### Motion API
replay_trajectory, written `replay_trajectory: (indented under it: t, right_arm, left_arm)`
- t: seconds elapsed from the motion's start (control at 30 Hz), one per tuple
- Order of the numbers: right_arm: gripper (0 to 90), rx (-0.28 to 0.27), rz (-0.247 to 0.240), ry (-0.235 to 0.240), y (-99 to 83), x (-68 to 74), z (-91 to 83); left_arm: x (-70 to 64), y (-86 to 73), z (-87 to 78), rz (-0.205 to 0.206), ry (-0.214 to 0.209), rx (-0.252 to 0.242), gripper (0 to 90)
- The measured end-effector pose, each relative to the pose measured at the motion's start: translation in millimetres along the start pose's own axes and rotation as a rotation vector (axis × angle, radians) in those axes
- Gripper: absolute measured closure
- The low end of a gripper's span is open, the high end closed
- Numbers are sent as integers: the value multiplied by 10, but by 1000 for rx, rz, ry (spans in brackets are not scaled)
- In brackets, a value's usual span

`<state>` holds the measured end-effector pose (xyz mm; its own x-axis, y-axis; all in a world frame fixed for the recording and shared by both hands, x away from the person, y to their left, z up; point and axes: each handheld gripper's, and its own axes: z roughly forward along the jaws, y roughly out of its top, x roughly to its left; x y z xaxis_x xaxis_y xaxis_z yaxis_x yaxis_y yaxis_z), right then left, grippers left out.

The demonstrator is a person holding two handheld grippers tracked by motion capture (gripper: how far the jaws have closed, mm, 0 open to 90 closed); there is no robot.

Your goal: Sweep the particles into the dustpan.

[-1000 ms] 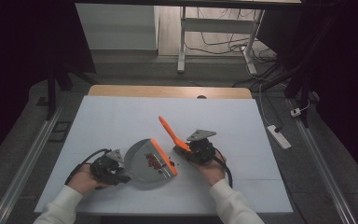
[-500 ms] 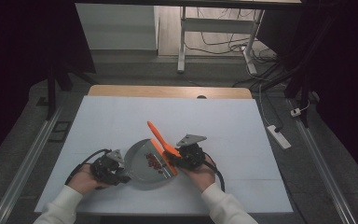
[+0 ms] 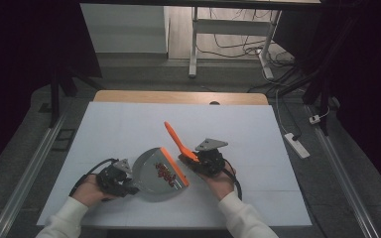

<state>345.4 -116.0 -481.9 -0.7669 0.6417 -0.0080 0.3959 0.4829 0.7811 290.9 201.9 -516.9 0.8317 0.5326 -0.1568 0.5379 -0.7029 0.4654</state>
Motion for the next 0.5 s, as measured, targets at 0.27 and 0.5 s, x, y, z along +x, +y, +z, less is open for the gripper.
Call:
replay_trajectory:
  t: [0.27,0.5]
  right_arm:
    - [702,6,4,-43,-24,-76,-64]
    - [702,46,15,-57,-127,-129,-30]
  left_arm:
    - [-3,-1,-4,2,-1,1,619]
    - [-3,-1,-3,2,-1,2,619]
